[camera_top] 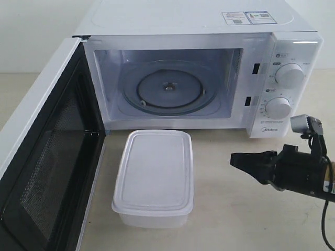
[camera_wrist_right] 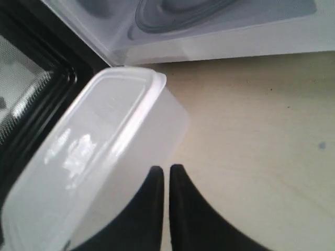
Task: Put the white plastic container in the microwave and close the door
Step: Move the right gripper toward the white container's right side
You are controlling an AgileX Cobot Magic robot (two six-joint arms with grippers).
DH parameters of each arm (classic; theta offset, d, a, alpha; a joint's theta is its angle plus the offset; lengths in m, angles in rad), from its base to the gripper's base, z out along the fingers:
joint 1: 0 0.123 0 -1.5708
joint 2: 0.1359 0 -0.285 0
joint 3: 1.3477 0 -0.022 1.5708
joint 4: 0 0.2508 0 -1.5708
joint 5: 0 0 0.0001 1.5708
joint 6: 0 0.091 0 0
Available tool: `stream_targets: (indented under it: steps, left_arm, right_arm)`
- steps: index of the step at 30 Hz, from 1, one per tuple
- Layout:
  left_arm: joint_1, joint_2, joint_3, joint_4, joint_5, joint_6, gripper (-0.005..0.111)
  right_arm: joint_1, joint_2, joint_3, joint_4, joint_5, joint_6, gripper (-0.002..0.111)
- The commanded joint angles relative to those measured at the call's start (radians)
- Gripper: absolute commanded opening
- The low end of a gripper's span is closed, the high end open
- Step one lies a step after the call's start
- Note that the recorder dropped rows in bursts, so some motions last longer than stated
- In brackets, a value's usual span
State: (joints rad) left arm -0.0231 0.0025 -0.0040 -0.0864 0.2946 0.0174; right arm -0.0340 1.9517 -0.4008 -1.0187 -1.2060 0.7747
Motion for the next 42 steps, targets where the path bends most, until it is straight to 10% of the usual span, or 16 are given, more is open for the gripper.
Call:
stream_targets:
  steps: [1,18,27,42]
  left_arm:
    - [0.002,-0.003,0.004,0.001,0.001,0.002,0.004]
    - [0.002,-0.003,0.004,0.001,0.001,0.002,0.004]
    - [0.002,-0.003,0.004,0.001,0.001,0.002,0.004]
    - [0.002,-0.003,0.004,0.001,0.001,0.002,0.004]
  right_arm:
    - [-0.005,0.002,-0.052,-0.076,-0.015,0.363,0.000]
    - [0.108,0.002,-0.111,-0.300,0.096,0.664,0.002]
    - [0.165,0.002,-0.111,-0.228,0.139,0.759,0.056]
    - [0.253,0.002,-0.240,-0.364,0.216,1.046,0.052]
